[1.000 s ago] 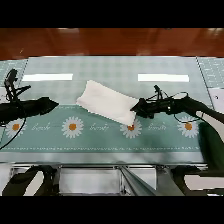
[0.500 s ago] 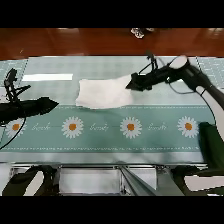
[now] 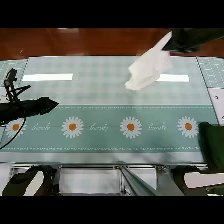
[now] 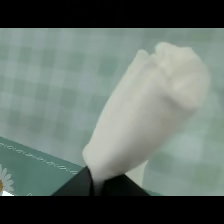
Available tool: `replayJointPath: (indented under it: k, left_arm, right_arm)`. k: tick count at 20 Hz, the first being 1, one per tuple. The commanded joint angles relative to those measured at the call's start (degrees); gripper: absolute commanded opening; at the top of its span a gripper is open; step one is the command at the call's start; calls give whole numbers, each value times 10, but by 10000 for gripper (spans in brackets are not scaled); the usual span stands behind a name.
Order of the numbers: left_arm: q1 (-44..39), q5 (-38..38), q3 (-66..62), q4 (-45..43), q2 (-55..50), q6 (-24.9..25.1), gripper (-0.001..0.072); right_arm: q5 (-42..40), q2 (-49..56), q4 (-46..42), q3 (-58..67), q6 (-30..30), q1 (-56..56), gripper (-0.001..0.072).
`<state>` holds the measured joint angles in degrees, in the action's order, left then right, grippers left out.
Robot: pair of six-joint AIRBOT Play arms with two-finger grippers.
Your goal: Fold the shirts.
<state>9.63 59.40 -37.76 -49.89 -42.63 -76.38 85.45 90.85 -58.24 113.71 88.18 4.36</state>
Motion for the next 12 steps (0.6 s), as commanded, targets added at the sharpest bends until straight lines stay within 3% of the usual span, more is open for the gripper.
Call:
replayJointPath:
  k: [1, 10, 12]
  left_arm:
    - [0, -1, 0, 0, 0, 0, 18]
    - [0, -5, 0, 0, 0, 1, 18]
    - [0, -16, 0, 0, 0, 1, 18]
  right_arm:
    - [57, -21, -9, 41, 12, 84, 22]
    - [108, -100, 26, 40, 28, 357, 22]
    - [149, -103, 26, 40, 29, 406, 22]
